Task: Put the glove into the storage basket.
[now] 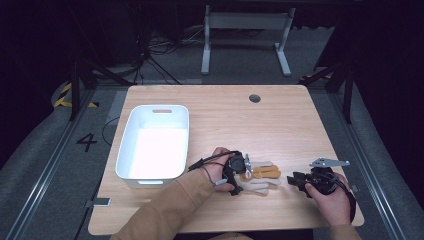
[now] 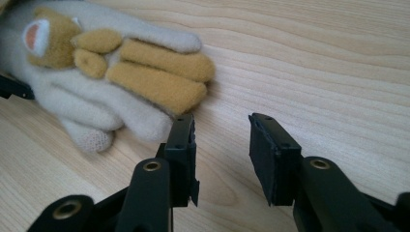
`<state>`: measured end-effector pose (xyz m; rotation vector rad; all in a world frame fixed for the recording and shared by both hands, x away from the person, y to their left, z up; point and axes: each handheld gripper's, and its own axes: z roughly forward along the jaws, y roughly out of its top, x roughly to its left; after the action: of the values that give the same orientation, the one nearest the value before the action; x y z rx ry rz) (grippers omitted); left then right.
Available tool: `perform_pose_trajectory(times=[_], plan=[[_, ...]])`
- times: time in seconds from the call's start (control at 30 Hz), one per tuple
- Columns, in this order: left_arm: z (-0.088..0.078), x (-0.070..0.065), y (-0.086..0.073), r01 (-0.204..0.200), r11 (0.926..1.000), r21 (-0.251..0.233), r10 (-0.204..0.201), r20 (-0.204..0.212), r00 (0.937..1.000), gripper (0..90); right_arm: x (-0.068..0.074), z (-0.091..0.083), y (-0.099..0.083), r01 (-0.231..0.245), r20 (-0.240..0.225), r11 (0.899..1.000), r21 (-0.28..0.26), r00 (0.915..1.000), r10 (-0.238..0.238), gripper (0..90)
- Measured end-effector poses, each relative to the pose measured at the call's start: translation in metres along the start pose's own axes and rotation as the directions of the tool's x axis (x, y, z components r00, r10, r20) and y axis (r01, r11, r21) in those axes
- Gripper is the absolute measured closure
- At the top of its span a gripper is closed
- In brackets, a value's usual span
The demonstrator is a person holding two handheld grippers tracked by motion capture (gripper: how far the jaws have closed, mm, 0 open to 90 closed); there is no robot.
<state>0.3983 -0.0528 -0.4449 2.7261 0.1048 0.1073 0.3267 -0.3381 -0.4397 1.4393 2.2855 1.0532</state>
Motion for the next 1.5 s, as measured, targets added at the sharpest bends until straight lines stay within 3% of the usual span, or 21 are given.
perform_pose_trajectory(times=[0.1,0.23,0.47,0.77,1.03,1.1,1.23,1.37,1.5], plan=[[0.001,0.001,0.001,0.029,0.9995,-0.01,-0.029,0.044,0.9986,16.3,0.0,-0.001,0.0,0.0,0.0,1.0,-0.002,1.0,0.0,62.1],[0.0,-0.001,0.003,0.05,0.9987,0.006,-0.05,0.04,0.9979,19.0,-0.001,0.0,0.0,-0.004,-0.002,1.0,-0.002,1.0,0.004,62.1],[-0.004,-0.006,0.007,0.102,0.9944,0.029,-0.103,0.026,0.9944,32.3,0.0,0.001,0.0,-0.008,-0.004,1.0,-0.002,1.0,0.008,61.6],[-0.007,-0.006,0.005,0.119,0.9928,0.009,-0.119,0.008,0.9928,61.9,0.0,0.001,0.0,-0.009,-0.005,1.0,-0.006,0.9999,0.009,61.9],[-0.008,-0.006,0.004,0.138,0.9904,-0.004,-0.138,0.009,0.9904,72.3,0.0,0.0,0.001,-0.01,-0.004,1.0,-0.018,0.9999,0.01,62.0],[-0.008,-0.004,0.002,0.149,0.9887,-0.012,-0.149,0.032,0.9883,73.0,-0.001,-0.001,0.001,-0.011,-0.004,1.0,-0.022,0.9999,0.011,62.0],[-0.009,0.002,-0.003,0.212,0.9762,-0.044,-0.208,0.082,0.9746,73.8,-0.003,-0.001,0.0,-0.018,-0.007,1.0,-0.024,0.9998,0.018,62.0],[-0.015,0.003,-0.004,0.224,0.9732,-0.051,-0.219,0.097,0.9709,74.0,-0.006,-0.001,0.0,-0.026,-0.014,0.999,-0.029,0.9996,0.025,62.2],[-0.025,0.001,-0.008,0.249,0.9667,-0.06,-0.241,0.112,0.9639,73.9,-0.009,0.001,0.007,0.002,-0.031,1.0,-0.021,0.9995,-0.002,63.1]])
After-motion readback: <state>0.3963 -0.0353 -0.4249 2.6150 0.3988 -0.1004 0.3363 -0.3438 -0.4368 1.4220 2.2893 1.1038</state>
